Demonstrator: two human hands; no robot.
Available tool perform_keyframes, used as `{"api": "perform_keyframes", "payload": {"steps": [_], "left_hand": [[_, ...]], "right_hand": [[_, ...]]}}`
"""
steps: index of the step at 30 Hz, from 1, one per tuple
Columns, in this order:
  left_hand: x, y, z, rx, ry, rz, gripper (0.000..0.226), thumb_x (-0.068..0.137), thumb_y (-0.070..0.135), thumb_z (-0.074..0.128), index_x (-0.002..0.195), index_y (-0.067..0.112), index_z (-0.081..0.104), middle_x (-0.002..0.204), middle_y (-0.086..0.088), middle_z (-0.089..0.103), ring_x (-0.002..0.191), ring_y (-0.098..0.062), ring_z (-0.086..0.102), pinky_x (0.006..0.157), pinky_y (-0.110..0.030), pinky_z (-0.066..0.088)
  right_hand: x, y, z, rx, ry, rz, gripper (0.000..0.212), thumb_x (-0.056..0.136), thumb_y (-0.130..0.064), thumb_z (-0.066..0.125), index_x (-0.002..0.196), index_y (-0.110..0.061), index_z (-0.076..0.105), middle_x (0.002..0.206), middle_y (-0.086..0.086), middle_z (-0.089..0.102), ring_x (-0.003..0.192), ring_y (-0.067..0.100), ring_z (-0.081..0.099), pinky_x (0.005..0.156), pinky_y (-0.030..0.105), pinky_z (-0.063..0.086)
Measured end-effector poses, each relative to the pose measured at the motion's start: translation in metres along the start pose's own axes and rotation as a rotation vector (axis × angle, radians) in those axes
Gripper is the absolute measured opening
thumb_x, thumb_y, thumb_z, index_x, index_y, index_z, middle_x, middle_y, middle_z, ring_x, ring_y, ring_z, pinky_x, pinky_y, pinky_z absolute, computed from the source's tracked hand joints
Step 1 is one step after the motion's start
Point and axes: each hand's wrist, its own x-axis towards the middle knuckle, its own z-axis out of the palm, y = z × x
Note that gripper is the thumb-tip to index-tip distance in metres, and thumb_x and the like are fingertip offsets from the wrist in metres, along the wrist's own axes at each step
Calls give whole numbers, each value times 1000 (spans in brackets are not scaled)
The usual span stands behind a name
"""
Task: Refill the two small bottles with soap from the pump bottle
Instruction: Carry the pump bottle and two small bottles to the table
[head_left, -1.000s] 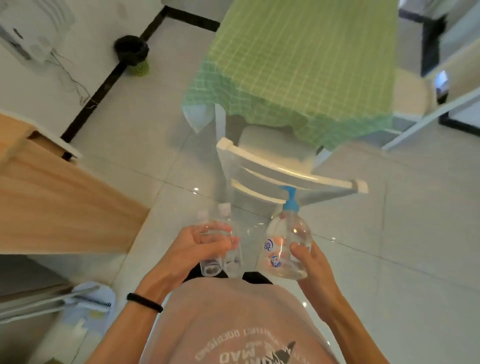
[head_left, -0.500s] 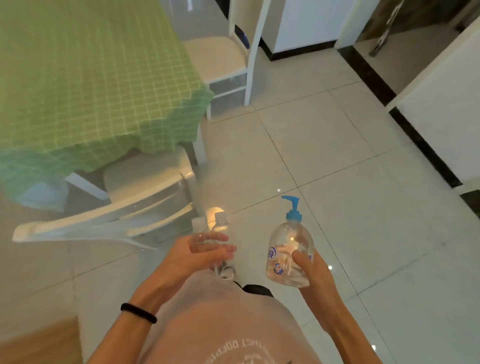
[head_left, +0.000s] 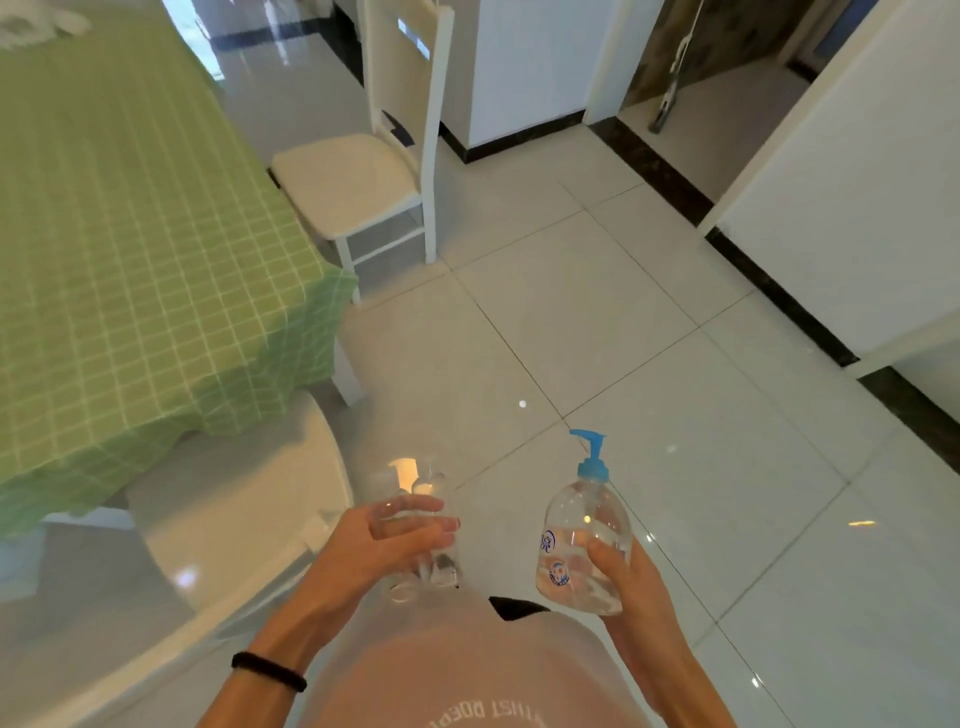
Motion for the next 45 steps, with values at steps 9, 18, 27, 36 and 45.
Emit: {"api": "perform_keyframes", "payload": {"steps": [9,18,27,36,45], "left_hand": [[88,71,-6,32,-3,-13,35,79,26,93,112,25,80,113,-5,83,111,-20,78,93,-33,57],[194,135,29,-38,122,-37,53,66,44,97,113,26,80,113,-4,83,109,-21,78,96,-37,58],[250,204,36,-172,329,-6,59,68,35,96,120,14,75,109,-8,84,104,-26,80,100,-42,60],[313,244,-30,-301,440,-22,53,69,28,99,116,15,78,109,-11,83,104,-25,80,85,-30,64],[402,340,-120,-296,400,29,66,62,38,97,120,16,74,109,-3,84,104,-17,80,83,-25,60]], "right_hand": [[104,-56,10,-25,3,8,90,58,-80,85,137,-41,62,115,-9,81,108,15,79,74,28,66],[244,-137,-8,-70,-104,6,91,58,-83,83,139,-50,61,121,-13,78,111,14,78,81,33,65],[367,-243,7,-173,-284,-8,88,59,-75,85,139,-45,61,120,-6,80,108,19,80,83,37,65],[469,-301,103,-264,-422,-10,84,79,-56,85,150,-25,54,135,8,70,123,30,69,108,59,55],[562,-361,207,-341,-442,-75,88,55,-69,79,137,-43,61,139,1,70,128,28,67,111,58,52]]}}
